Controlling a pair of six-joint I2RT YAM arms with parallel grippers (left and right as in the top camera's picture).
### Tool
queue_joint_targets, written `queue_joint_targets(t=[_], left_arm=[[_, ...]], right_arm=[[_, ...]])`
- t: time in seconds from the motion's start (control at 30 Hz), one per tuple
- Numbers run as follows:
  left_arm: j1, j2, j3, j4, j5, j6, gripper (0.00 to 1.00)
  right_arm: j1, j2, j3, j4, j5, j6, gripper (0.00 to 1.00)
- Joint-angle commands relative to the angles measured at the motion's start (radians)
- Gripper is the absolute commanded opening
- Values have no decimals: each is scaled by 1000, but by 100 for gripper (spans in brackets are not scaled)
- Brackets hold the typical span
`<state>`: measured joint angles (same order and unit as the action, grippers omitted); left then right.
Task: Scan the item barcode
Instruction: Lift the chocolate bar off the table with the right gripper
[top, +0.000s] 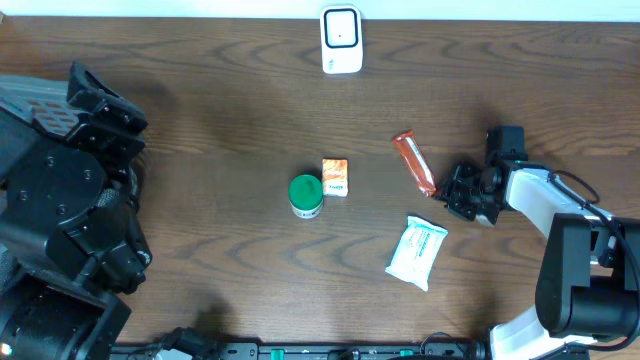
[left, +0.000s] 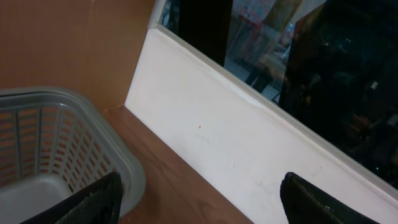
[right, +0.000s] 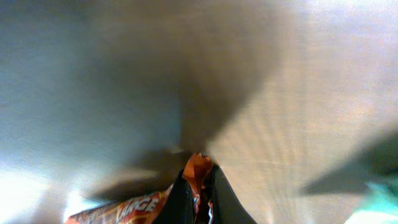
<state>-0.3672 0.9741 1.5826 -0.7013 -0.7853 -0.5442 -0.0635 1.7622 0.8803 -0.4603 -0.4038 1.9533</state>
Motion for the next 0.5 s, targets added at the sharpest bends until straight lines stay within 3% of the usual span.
queue_joint_targets(t=[0.0, 0.13, 0.23, 0.47], left_arm=[[4, -3, 3, 0, -16, 16, 82], [4, -3, 3, -1, -16, 16, 81], [4, -3, 3, -1, -16, 16, 81], [4, -3, 3, -1, -16, 16, 81]], right_arm=[[-5, 52, -39, 80, 242, -147, 2], [-16, 50, -37, 400, 188, -510, 2], [-19, 48, -13, 603, 3, -760, 1], [-23, 48, 32, 673, -310, -908, 2]])
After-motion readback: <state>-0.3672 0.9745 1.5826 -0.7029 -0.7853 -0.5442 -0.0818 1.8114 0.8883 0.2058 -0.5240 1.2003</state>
